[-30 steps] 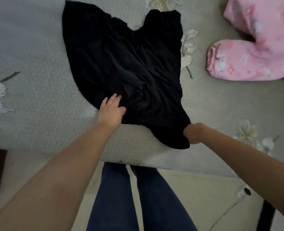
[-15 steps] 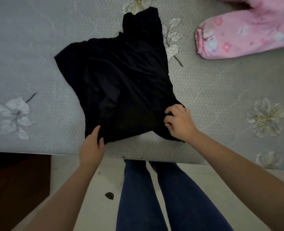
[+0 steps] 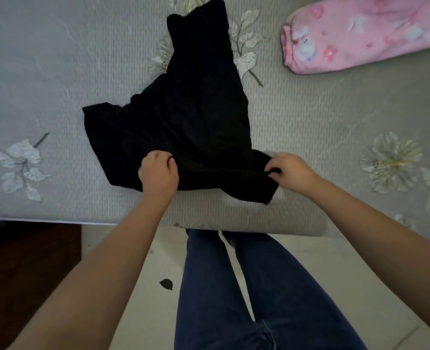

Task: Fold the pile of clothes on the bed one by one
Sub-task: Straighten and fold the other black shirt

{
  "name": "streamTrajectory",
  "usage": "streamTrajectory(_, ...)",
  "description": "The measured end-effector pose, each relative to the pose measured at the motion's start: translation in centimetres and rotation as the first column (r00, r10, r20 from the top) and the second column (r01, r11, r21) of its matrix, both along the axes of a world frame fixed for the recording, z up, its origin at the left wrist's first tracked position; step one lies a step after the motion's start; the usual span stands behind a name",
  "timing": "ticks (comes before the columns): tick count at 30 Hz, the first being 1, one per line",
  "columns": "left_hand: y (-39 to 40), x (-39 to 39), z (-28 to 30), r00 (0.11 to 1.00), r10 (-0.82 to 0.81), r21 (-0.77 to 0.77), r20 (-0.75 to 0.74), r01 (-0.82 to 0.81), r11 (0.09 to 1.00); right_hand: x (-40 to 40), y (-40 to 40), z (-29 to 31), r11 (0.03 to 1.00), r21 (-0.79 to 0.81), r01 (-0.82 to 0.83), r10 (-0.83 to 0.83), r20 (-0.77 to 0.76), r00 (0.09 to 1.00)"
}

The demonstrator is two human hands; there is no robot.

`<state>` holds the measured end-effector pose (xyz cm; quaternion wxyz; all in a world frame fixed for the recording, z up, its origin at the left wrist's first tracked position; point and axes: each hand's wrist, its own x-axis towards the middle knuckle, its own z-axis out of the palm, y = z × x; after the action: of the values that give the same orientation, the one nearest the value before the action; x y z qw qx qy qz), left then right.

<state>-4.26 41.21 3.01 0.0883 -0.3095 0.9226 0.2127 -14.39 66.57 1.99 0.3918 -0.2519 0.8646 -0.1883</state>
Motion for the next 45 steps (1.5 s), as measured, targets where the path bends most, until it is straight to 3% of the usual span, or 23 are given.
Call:
streamTrajectory(2, -1.4, -1.7, 0.7, 0.999, -0.018, -0.057, -0.033, 0.016, 0.998, -2.8, -1.6, 0.4, 0.997, 0.068, 0.023, -0.014, -0.120, 0.993)
streamTrajectory(4, -3.4, -3.6, 1.8, 0.997, 0.048, -0.038, -0.066, -0.050, 0.998, -6.4, -5.3, 1.4, 0.984, 0.067, 0.163, -0.145, -0.219, 0.965)
streamTrajectory(7, -6.4, -7.1, 4.7, 0.922, 0.334, 0.098, -0.197, -0.321, 0.942, -12.3, -12.4, 4.7, 0.911, -0.173, 0.375, -0.410, -0.280, 0.868)
streamTrajectory(10, -8.4, -9.4, 7.4, 0.864, 0.345, 0.095, -0.368, -0.333, 0.938, -15.2, -17.9, 9.0, 0.859, -0.476, 0.187, -0.395, -0.384, 0.835)
streamTrajectory(12, -10.0, -9.8, 8.0, 0.887, 0.298, 0.059, -0.354, -0.297, 0.953, -15.5, -19.6, 10.2, 0.818, -0.575, 0.016, -0.318, -0.429, 0.846)
streamTrajectory(14, -11.7, -9.2, 7.2, 0.920, 0.311, 0.013, -0.239, -0.317, 0.948, -15.4, -19.7, 9.2, 0.846, -0.531, -0.043, -0.225, -0.429, 0.875)
streamTrajectory(17, -13.0, -7.2, 4.3, 0.926, 0.376, 0.035, 0.042, -0.377, 0.926, -14.6, -17.3, 4.9, 0.939, -0.332, 0.096, -0.220, -0.361, 0.906)
streamTrajectory(20, -12.5, -5.6, 0.9, 0.961, 0.198, 0.104, 0.193, -0.220, 0.970, -12.0, -14.5, 0.6, 0.973, -0.110, 0.203, -0.226, -0.279, 0.933)
streamTrajectory(24, -10.4, -6.0, -2.2, 0.976, -0.017, 0.287, 0.219, -0.047, 0.957, -6.6, -13.0, -3.6, 0.988, 0.003, 0.152, -0.150, -0.139, 0.979)
streamTrajectory(27, -9.2, -6.7, -3.4, 0.972, -0.066, 0.375, 0.227, -0.025, 0.927, -4.6, -13.5, -5.0, 0.988, 0.056, 0.145, -0.126, -0.257, 0.958)
streamTrajectory(30, -9.5, -7.6, -3.3, 0.985, -0.084, 0.307, 0.150, 0.034, 0.951, -5.8, -14.7, -4.8, 0.967, -0.128, 0.222, -0.256, -0.498, 0.828)
streamTrajectory(32, -10.2, -9.2, -2.7, 0.992, -0.121, 0.243, 0.042, 0.107, 0.964, -7.5, -14.8, -4.3, 0.957, -0.259, 0.128, -0.263, -0.594, 0.760)
streamTrajectory(33, -10.6, -10.4, -2.3, 0.986, -0.165, 0.204, -0.013, 0.164, 0.965, -8.0, -14.6, -4.0, 0.955, -0.290, 0.062, -0.229, -0.587, 0.776)
streamTrajectory(35, -11.3, -13.3, -1.8, 0.952, -0.294, 0.116, -0.082, 0.302, 0.946, -8.4, -13.4, -3.4, 0.938, -0.347, 0.027, -0.202, -0.481, 0.853)
streamTrajectory(37, -11.2, -16.8, -1.6, 0.890, -0.451, 0.035, -0.062, 0.454, 0.890, -7.7, -11.0, -2.4, 0.896, -0.384, 0.221, -0.319, -0.214, 0.923)
streamTrajectory(38, -10.9, -18.4, -1.6, 0.846, -0.533, 0.009, -0.002, 0.533, 0.846, -7.2, -9.5, -2.0, 0.857, -0.365, 0.363, -0.400, -0.028, 0.916)
streamTrajectory(41, -8.5, -22.0, -2.6, 0.586, -0.764, 0.059, 0.270, 0.782, 0.621, -6.1, -4.8, -1.0, 0.771, -0.199, 0.605, -0.483, 0.436, 0.759)
streamTrajectory(43, -6.3, -22.6, -3.5, 0.382, -0.831, 0.190, 0.405, 0.853, 0.486, -6.3, -2.3, -0.5, 0.744, -0.102, 0.660, -0.469, 0.624, 0.625)
streamTrajectory(45, -4.0, -21.8, -4.3, 0.240, -0.861, 0.292, 0.448, 0.871, 0.395, -7.0, -0.1, -0.7, 0.623, 0.001, 0.783, -0.533, 0.732, 0.424)
